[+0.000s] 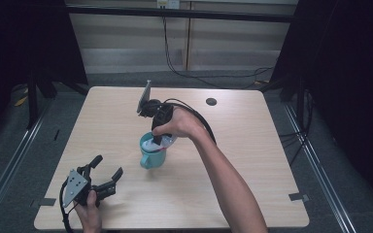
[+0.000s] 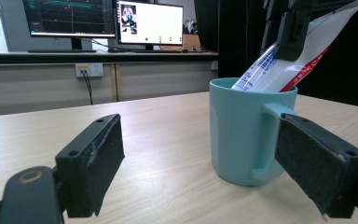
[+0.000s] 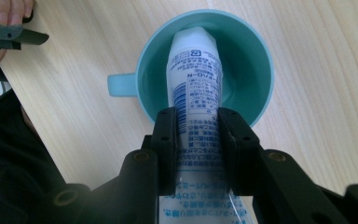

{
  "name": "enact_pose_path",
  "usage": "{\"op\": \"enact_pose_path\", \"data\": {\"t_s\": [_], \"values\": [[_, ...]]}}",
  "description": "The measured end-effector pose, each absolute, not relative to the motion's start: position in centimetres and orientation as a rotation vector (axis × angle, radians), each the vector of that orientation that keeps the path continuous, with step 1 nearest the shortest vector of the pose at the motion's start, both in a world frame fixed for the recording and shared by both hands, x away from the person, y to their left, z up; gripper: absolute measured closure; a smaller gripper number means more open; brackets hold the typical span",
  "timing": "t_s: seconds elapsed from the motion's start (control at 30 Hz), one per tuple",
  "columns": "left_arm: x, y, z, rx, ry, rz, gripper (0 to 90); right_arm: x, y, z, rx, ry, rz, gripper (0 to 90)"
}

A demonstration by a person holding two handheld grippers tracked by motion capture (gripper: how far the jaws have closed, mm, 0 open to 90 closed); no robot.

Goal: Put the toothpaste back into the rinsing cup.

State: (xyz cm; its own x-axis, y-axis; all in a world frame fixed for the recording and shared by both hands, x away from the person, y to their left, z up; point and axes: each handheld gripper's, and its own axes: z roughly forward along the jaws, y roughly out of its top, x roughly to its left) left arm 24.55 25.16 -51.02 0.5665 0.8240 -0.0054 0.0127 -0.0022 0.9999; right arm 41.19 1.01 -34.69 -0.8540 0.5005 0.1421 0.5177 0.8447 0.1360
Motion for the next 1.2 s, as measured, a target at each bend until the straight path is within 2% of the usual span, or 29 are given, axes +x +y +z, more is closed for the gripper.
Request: {"op": "enact_pose_path", "data": {"t_s": [0.77, 0.93, 1.1, 1.2], "values": [[24.5, 25.2, -51.0, 1.444, 0.763, 0.747, 15.5, 41.8, 1.4, -34.3, -0.844, -2.890, -0.362, 70.3], [24.5, 25.2, -51.0, 1.444, 0.763, 0.747, 15.5, 41.9, 1.1, -34.5, -0.857, -2.893, -0.380, 67.9], [24.5, 25.2, -51.0, 1.446, 0.763, 0.749, 15.5, 41.9, 0.6, -34.7, -0.879, -2.880, -0.417, 61.8], [24.6, 25.2, -51.0, 1.445, 0.763, 0.748, 15.5, 41.7, 0.1, -34.3, -0.901, -2.881, -0.463, 53.0]]}}
